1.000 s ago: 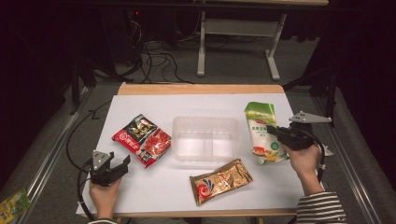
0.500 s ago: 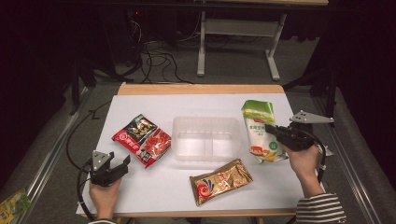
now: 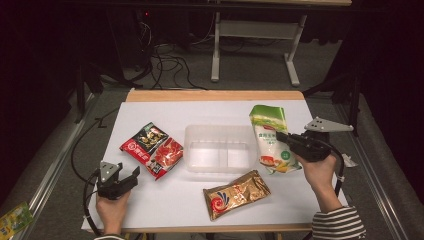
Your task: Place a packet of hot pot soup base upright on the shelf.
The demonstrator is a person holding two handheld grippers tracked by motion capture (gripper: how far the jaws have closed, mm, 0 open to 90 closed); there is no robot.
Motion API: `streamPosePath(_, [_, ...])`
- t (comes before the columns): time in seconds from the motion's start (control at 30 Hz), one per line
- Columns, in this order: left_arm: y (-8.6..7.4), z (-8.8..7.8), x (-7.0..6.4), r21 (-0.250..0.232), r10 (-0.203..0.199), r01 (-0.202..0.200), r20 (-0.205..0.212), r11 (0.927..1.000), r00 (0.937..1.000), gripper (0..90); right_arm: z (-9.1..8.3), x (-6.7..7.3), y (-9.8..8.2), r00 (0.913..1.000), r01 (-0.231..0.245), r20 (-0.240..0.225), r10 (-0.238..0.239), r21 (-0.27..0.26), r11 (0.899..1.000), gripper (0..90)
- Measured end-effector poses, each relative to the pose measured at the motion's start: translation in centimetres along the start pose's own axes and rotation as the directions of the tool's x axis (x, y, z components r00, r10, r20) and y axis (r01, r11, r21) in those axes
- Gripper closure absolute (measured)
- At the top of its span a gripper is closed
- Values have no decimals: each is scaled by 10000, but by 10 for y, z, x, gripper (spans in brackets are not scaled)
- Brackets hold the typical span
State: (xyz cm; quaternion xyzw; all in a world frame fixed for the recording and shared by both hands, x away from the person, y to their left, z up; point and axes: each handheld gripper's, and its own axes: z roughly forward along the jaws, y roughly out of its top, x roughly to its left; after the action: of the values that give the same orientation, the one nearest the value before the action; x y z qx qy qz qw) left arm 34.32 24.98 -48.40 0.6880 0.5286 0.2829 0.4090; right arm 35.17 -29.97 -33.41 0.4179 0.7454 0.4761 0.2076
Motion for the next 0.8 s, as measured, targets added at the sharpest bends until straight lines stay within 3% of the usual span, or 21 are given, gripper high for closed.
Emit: streamPosePath(0.8, [0,0,0,-31,-55,55,-5,10000,10000,333,22,19,22,9979,231,-592,-247,-280,9993,886])
